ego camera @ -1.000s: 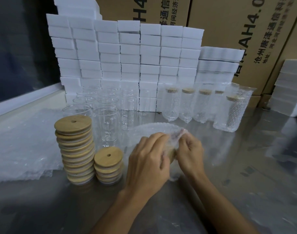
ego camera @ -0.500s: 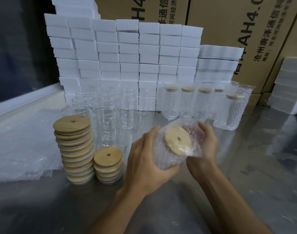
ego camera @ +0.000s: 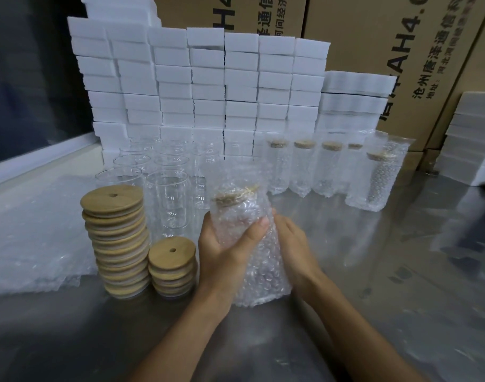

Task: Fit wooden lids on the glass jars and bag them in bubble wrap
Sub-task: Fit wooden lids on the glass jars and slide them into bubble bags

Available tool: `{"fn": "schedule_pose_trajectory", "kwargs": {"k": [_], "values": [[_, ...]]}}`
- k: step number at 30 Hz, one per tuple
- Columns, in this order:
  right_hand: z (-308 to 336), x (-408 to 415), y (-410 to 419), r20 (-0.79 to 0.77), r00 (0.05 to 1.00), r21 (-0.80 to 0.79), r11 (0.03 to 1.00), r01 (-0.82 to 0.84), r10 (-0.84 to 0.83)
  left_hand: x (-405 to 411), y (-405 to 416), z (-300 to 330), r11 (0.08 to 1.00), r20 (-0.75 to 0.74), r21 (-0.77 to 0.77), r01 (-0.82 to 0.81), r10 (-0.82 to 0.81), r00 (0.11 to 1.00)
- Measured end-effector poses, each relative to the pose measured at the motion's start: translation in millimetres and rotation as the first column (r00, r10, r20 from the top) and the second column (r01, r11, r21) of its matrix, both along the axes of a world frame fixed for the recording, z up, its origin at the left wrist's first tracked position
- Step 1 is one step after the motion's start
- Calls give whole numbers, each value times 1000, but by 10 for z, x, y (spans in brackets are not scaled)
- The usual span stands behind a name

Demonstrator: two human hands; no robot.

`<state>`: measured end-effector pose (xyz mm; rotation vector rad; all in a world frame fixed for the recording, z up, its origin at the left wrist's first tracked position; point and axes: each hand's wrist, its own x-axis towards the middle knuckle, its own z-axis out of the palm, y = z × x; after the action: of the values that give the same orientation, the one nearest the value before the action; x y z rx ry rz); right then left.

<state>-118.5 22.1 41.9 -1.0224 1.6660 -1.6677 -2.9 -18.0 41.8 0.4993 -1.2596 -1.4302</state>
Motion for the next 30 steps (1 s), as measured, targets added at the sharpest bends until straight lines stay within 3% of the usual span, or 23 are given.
{"fn": "schedule_pose_trajectory", "kwargs": {"k": [3,7,12,15,19,24,28,30], "values": [[-4,-15,14,-40,999,-38,999,11,-12,-3,-15,-10,1000,21,25,-17,16,1000],[-43,10,-38,-177,961,-213,961,173,-213,12,-66,-18,997,19,58,45,-46,999],[-81,-65,-78,15,946,-264,912,315,-323,-19,-39,-54,981,27,10,195,-196,980],[-100,-94,-95,70,922,-249,889,385,-380,-34,-3,-57,992,60,11,125,-126,990],[-53,-132,-61,-109,888,-302,867,398,-446,-11,14,-27,996,101,-90,-12,21,995],[14,-45,17,-227,951,-429,898,96,-210,-30,-8,11,973,44,-171,-158,168,985],[38,-99,28,-259,955,-201,959,-201,146,-22,-73,-19,945,20,-226,-238,249,968],[54,-190,65,-225,925,-81,940,-331,306,-22,-95,-32,935,35,-240,-261,277,960]]}}
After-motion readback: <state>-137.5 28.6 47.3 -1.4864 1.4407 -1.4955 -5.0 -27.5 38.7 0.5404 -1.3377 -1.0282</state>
